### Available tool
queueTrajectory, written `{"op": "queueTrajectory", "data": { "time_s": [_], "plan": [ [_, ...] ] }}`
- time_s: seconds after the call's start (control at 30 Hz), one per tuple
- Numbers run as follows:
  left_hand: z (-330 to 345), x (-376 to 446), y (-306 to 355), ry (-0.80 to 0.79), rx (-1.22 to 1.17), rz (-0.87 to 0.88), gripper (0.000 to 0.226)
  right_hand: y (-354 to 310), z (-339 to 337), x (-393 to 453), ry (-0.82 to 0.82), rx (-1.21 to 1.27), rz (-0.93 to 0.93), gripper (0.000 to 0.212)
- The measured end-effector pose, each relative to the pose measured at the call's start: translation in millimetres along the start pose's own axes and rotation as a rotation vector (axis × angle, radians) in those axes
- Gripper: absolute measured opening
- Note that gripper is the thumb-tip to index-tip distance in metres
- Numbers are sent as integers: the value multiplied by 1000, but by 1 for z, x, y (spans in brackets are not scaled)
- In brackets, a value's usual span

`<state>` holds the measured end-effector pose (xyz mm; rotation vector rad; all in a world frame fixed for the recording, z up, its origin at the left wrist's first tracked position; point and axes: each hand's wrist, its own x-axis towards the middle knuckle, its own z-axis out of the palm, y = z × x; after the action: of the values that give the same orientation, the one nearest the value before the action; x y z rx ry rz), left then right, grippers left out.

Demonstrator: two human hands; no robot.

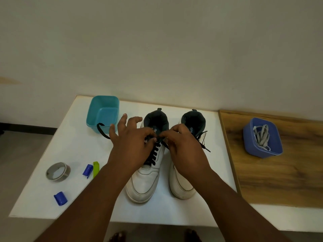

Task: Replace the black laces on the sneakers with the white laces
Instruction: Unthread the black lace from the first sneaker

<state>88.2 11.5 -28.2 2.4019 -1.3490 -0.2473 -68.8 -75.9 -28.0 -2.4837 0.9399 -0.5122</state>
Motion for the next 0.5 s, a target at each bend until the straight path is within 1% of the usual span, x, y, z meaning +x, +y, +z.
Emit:
{"op": "queueTrajectory", "data": {
  "time_s": [0.07, 0.1, 0.17, 0.23, 0.27, 0.3, 0.33, 0.4, 0.43, 0.5],
  "plan": [
    [0, 0, 2, 27, -10, 19, 13, 1, 1, 0, 9, -8, 3, 32],
    [-1, 0, 3, 69, -29, 26, 11, 2, 1, -1, 15, -8, 8, 33],
    [-9, 1, 3, 217, -117, -10, 15, 3, 0, -2, 22, -1, 24, 34],
    [-17, 2, -1, 380, -177, -84, 19, 3, -2, -2, 25, 2, 30, 32],
    [-18, 1, -3, 415, -179, -114, 22, 3, -3, -2, 27, 2, 27, 31],
    [-18, 0, -4, 410, -175, -134, 26, 2, -3, -2, 29, 3, 25, 31],
    [-16, -1, -4, 370, -165, -138, 32, 2, -3, -2, 30, 4, 23, 31],
    [-11, -3, 1, 248, -119, -62, 42, 1, -2, -3, 33, 12, 22, 32],
    [-9, -3, 4, 193, -96, 4, 44, 1, -2, -3, 36, 14, 21, 33],
    [-6, -4, 9, 102, -36, 104, 35, 1, -1, -2, 37, 20, 14, 32]
  ]
}}
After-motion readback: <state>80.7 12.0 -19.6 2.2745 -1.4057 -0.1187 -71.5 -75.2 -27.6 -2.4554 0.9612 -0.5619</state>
